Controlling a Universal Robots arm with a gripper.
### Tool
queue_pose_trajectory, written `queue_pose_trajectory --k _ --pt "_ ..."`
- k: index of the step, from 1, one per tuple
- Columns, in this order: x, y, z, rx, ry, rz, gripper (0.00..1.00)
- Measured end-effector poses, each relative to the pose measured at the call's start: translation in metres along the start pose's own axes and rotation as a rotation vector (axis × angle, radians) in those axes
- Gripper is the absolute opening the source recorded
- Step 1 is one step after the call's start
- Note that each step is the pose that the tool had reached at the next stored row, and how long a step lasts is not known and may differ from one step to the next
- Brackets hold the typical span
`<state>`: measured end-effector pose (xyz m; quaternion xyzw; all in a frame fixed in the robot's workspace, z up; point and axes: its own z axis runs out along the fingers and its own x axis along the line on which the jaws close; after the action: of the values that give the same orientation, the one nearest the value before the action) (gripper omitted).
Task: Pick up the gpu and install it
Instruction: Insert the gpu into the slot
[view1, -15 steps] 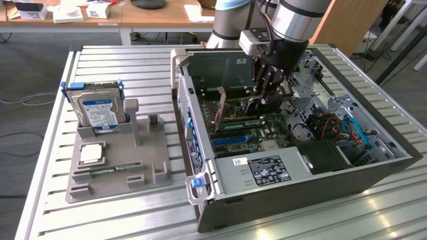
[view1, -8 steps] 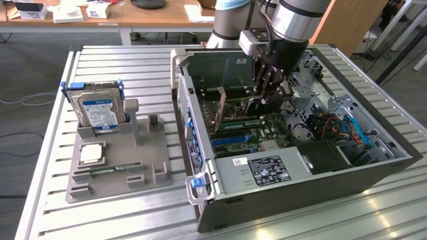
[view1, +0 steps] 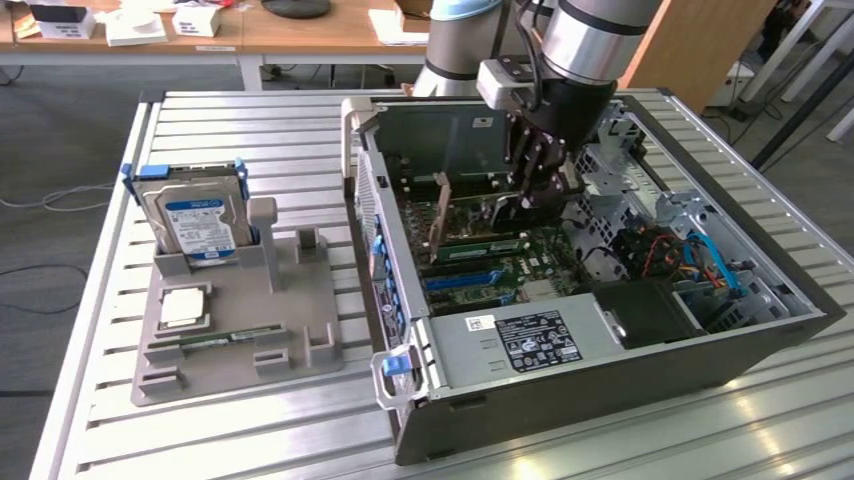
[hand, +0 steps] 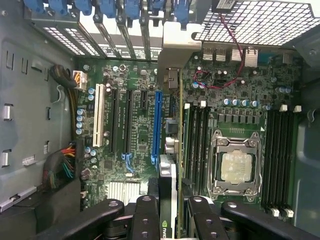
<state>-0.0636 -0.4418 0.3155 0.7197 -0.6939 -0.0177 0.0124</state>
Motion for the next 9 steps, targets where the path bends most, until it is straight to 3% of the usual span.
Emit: queue_pose_trajectory --k 9 --pt "0.0027 0.0007 0.0001 0.0 -0.0001 0.0 0.27"
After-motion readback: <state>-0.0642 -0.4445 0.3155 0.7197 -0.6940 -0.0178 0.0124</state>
